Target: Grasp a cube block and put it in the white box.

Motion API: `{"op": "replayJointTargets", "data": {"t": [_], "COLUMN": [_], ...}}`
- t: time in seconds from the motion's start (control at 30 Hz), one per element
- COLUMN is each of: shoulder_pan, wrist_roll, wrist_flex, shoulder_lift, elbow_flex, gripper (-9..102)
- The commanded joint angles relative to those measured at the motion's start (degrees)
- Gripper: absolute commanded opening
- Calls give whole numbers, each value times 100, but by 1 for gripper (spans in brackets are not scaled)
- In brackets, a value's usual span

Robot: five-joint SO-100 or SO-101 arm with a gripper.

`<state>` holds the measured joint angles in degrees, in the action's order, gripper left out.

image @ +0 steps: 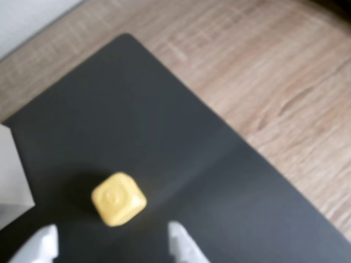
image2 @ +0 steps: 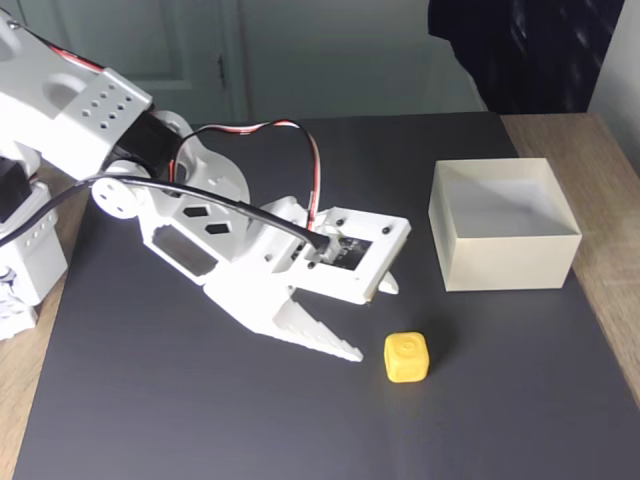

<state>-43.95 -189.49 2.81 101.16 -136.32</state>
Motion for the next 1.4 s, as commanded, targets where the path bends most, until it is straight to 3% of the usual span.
{"op": "replayJointTargets", "data": {"t": [0.0, 0.47, 1.37], "shoulder_pan": [9, -44, 413], "wrist_roll": [-26, -105, -62], "wrist_flex": [-79, -483, -439], "shoulder_lift": [-79, -1020, -2232], "elbow_flex": [396, 1424, 2101], "gripper": [26, 29, 25]}}
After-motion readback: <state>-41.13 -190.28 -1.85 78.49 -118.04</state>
